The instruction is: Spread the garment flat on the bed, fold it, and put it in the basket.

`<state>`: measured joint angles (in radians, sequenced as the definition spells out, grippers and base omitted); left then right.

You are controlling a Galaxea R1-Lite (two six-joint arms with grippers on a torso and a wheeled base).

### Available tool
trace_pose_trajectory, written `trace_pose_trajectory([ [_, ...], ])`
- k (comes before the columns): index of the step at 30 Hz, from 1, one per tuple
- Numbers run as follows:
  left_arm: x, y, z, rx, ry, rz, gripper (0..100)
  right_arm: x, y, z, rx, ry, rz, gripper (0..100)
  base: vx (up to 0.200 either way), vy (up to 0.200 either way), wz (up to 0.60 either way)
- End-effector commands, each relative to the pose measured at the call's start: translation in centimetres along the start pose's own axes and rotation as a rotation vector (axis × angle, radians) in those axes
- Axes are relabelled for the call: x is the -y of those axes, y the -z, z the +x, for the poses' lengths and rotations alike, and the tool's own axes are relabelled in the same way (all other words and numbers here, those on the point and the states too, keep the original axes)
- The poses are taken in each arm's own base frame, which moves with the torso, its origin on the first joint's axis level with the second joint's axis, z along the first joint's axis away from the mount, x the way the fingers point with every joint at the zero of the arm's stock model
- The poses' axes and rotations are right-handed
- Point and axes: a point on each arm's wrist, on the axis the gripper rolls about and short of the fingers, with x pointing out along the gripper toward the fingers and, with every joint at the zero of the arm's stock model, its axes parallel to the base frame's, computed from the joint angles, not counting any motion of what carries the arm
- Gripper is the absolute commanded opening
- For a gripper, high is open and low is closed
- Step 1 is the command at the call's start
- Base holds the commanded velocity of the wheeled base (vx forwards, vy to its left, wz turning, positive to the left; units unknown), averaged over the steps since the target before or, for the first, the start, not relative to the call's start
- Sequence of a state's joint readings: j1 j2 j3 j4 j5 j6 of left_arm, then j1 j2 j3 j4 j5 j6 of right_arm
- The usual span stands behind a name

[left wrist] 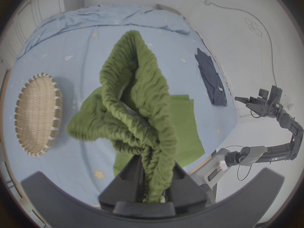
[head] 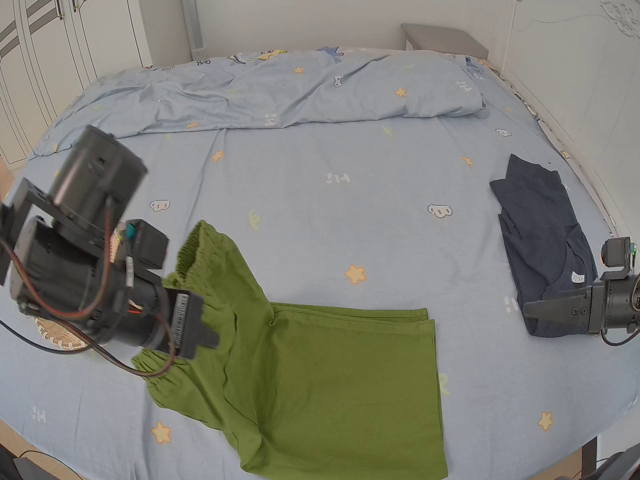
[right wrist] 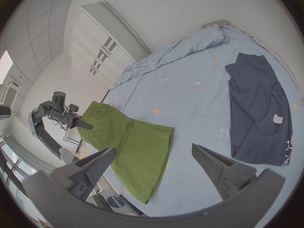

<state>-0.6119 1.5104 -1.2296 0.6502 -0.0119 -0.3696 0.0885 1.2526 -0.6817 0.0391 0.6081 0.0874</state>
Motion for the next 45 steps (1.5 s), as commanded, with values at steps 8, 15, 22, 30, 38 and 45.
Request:
trace_pose_trajectory([
  [8, 5.9, 0.9, 4.7, -0.086, 0.069, 0.093, 0, 0.1, 0.0, 0.1, -0.004, 0.006, 0.003, 100, 0.000, 0.000, 0.00],
  [15, 7.5, 1.7, 5.2, -0.093, 0.098, 0.152, 0, 0.1, 0.1, 0.2, -0.008, 0.005, 0.005, 100, 0.000, 0.000, 0.00],
  [22, 9.6, 1.9, 6.7, -0.057, 0.159, 0.106, 0, 0.1, 0.1, 0.2, -0.008, 0.005, 0.005, 100, 0.000, 0.000, 0.00],
  [30, 11.1, 2.2, 8.3, -0.056, 0.187, 0.062, 0, 0.1, 0.1, 0.2, -0.007, 0.006, 0.005, 100, 0.000, 0.000, 0.00],
  [38, 12.9, 2.1, 9.1, -0.025, 0.244, -0.012, 100, 0.1, 0.1, 0.1, -0.004, 0.007, 0.003, 100, 0.000, 0.000, 0.00],
  [45, 14.6, 1.3, 7.9, 0.061, 0.415, -0.171, 100, -0.1, 0.0, -0.1, 0.003, 0.005, -0.002, 100, 0.000, 0.000, 0.00],
])
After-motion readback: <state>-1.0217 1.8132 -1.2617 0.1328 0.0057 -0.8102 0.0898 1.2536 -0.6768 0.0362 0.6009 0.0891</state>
